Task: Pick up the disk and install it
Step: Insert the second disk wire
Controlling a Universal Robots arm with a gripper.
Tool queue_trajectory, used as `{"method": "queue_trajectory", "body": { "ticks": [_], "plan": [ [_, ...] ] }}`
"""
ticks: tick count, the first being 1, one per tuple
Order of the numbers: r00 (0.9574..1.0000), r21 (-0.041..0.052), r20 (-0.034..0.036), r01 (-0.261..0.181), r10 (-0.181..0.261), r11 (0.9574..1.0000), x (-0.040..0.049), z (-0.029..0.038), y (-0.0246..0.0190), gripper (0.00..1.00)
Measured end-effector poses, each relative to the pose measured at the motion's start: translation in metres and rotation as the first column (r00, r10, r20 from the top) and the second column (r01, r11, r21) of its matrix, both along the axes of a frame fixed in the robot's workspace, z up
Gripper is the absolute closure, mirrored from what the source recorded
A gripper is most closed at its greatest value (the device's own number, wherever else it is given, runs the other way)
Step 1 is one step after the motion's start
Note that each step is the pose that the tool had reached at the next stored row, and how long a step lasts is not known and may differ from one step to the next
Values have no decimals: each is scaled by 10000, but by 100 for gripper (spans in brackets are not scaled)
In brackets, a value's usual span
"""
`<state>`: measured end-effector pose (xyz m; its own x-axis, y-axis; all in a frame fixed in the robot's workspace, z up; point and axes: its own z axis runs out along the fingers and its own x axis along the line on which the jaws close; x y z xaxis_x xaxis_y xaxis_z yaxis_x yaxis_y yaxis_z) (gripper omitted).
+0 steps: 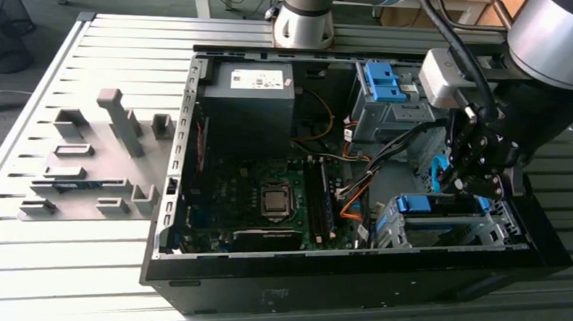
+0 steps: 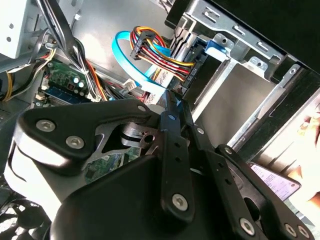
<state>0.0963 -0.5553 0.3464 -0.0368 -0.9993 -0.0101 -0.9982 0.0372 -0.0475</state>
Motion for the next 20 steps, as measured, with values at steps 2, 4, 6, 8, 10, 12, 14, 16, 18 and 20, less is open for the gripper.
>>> {"method": "queue_trajectory", "body": {
  "ticks": [2,4,6,8,10,12,14,16,18,20],
  "plan": [
    [10000,0,33,1,-1,10000,-5,-22,-3,84],
    [10000,0,83,-3,3,10000,-13,-39,-8,84],
    [9999,8,115,-5,4,10000,-23,-47,-9,84],
    [9999,83,124,-5,4,10000,-27,-53,-11,84],
    [9999,144,127,-6,4,9999,-29,-60,-28,84],
    [9999,248,129,-5,1,9997,-30,-68,-60,84],
    [9999,360,130,-5,1,9994,-29,-77,-86,84],
    [9999,416,130,-5,-1,9991,-30,-85,-99,84],
    [9999,427,130,-5,-1,9991,-29,-89,-99,84],
    [9999,431,130,-5,-1,9991,-29,-94,-99,84]
  ]
}}
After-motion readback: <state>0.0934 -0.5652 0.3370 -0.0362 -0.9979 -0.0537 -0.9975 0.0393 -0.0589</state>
